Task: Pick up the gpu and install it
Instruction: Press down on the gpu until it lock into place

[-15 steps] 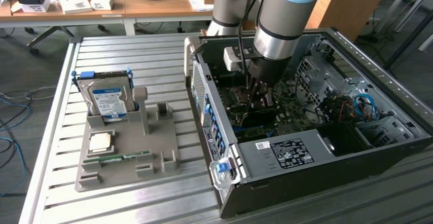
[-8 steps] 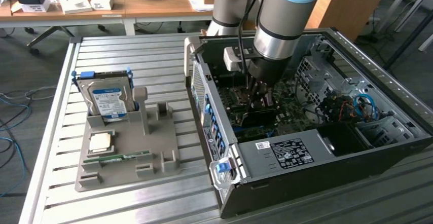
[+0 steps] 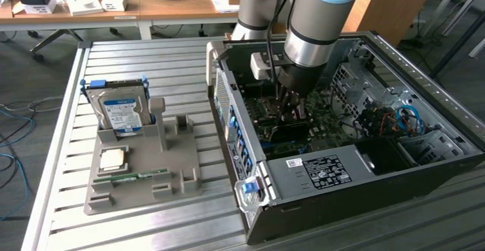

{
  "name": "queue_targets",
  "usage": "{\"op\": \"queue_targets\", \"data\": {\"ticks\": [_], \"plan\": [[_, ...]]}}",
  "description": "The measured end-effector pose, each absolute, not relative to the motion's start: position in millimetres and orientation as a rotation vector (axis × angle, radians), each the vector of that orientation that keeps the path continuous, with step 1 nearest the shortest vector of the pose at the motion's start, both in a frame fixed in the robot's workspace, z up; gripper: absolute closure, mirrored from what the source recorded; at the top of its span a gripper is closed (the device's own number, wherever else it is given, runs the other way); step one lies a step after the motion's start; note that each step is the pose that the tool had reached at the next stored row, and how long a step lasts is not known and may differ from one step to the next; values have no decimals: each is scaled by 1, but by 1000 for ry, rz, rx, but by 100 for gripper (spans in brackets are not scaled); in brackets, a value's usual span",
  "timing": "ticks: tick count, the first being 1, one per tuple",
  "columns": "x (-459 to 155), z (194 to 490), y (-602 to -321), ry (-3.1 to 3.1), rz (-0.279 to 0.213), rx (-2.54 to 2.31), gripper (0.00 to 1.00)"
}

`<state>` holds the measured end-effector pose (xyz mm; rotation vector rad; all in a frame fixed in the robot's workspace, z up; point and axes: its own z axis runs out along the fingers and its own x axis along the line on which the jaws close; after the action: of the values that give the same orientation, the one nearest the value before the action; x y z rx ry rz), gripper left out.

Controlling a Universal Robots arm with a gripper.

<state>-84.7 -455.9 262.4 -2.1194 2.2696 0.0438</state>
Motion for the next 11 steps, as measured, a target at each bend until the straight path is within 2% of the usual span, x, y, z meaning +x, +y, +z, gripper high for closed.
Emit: {"op": "queue_targets", "data": {"ticks": [11], "plan": [[-85, 281, -456, 2270, 44, -2120, 89]]}}
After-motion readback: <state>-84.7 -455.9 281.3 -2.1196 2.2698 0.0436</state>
